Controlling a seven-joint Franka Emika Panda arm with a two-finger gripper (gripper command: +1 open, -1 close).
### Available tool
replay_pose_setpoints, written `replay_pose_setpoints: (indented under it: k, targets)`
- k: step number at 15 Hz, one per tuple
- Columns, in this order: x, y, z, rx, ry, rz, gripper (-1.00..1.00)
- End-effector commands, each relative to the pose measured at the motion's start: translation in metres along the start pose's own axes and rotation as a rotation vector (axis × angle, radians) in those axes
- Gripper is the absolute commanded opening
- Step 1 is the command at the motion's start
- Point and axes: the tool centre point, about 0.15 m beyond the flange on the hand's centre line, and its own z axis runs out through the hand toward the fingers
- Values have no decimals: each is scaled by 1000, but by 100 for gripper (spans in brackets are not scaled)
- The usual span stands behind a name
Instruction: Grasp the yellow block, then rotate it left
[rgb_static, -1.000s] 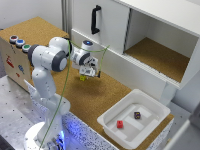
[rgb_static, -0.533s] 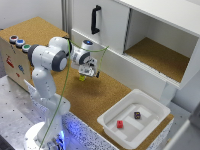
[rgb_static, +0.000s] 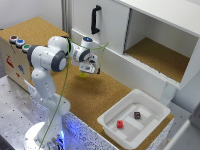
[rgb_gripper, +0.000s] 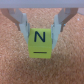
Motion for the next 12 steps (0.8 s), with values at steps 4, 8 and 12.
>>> replay_pose_setpoints:
  k: [4,8,12]
  targets:
    - [-9,10,-2,70,-16,-641,-100]
    - [-42,0,-2,-20,-17,-980,-100]
    - [-57,3,14,-26,-2,-1002,-100]
